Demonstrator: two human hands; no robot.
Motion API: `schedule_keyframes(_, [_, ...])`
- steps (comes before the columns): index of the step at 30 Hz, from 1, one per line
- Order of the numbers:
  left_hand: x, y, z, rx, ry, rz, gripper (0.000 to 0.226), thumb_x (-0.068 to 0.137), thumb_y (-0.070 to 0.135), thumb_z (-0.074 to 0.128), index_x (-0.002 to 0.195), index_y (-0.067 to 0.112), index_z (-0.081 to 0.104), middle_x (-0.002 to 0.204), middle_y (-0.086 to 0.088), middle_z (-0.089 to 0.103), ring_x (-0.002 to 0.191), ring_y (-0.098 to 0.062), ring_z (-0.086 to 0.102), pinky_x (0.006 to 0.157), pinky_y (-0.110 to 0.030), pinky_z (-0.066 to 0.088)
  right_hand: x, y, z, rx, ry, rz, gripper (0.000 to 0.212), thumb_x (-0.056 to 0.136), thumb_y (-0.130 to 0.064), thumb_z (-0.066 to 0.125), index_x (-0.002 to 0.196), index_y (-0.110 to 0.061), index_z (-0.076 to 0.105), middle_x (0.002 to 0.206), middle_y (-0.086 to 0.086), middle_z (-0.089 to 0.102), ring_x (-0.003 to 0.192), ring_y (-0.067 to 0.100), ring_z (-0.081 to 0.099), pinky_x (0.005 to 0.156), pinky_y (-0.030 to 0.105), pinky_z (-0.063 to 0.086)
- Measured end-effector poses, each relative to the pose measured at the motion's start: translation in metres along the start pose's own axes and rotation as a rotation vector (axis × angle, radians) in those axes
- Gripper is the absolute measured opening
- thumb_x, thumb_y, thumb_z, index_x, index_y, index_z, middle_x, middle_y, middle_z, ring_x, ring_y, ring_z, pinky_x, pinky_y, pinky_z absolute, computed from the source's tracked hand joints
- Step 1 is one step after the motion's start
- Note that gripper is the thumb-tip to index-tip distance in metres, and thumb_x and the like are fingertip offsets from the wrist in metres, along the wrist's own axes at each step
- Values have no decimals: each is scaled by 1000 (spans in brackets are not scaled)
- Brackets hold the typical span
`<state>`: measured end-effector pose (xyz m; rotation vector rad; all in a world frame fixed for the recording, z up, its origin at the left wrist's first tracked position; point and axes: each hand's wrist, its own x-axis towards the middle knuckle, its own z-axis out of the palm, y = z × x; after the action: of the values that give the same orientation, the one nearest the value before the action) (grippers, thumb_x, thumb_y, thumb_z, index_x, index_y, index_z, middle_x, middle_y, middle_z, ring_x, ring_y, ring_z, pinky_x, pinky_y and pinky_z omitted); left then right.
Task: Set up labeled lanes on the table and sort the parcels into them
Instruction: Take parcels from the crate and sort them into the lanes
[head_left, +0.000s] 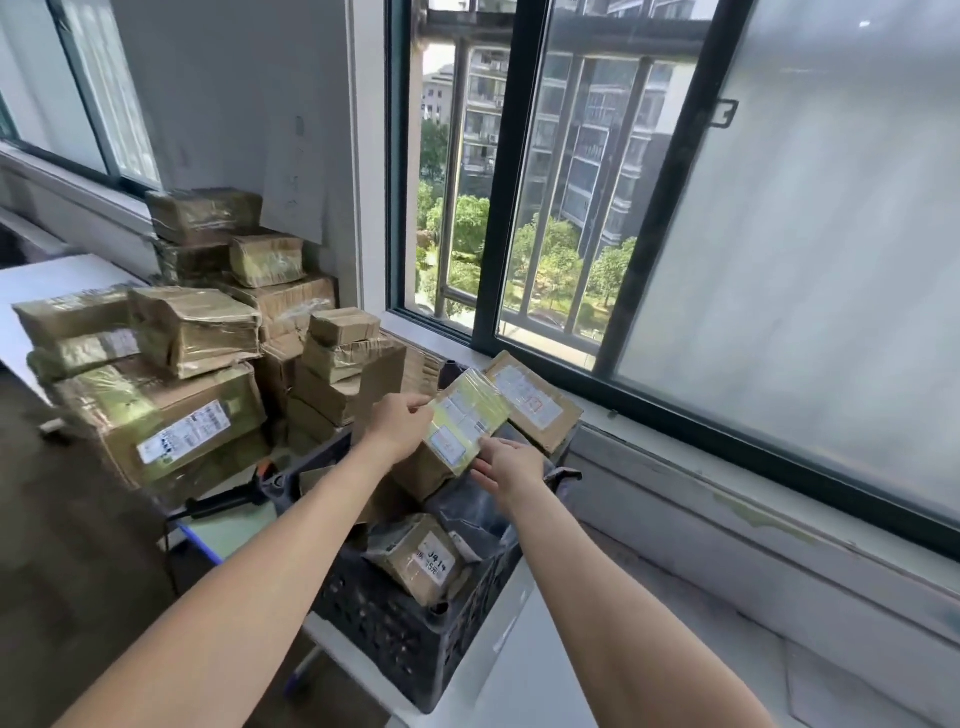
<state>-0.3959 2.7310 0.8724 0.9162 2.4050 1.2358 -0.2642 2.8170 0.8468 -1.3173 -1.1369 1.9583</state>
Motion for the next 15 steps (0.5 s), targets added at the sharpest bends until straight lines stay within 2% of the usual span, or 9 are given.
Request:
schedule_keyframes(4, [-4, -5, 2, -82, 51, 22, 32, 96, 23, 57, 124, 15, 70, 128, -5, 68, 120, -24, 60, 95, -29, 47, 1, 0, 2, -1, -12, -35, 25, 92, -2, 68, 117, 0, 66, 96, 14, 74, 86, 24, 73, 72, 32, 61])
schedule_keyframes(8, [-5, -13, -8, -257, 130, -3, 31, 95, 18, 59, 124, 11, 69, 125, -4, 69, 108, -13, 58, 85, -25, 44, -3, -7, 8, -21, -83, -176, 22, 92, -3, 68, 114, -2, 68, 95, 12, 74, 86, 22, 72, 81, 35, 62])
schedule_keyframes(11, [-14, -16, -17, -448, 205, -35, 29, 93, 20, 63, 120, 13, 71, 114, 2, 70, 107, -15, 63, 82, -25, 49, -12, -20, 12, -20, -168, -259, 17, 92, -8, 70, 109, -7, 71, 99, 11, 75, 87, 20, 73, 83, 34, 62])
schedule_keyframes(14, [-30, -10, -22, -616, 298, -5, 27, 88, 18, 66, 114, 16, 74, 106, 4, 74, 96, -10, 69, 69, -16, 53, -26, -36, 9, -55, -256, -358, 10, 95, -11, 67, 102, -15, 72, 97, 7, 76, 79, 14, 73, 68, 25, 61])
schedule_keyframes(15, [-35, -5, -22, -663, 317, 12, 25, 87, 18, 67, 111, 18, 75, 103, 4, 75, 94, -9, 70, 70, -18, 55, -31, -42, 6, -63, -270, -404, 11, 95, -11, 66, 103, -15, 72, 97, 6, 76, 78, 12, 73, 66, 23, 59])
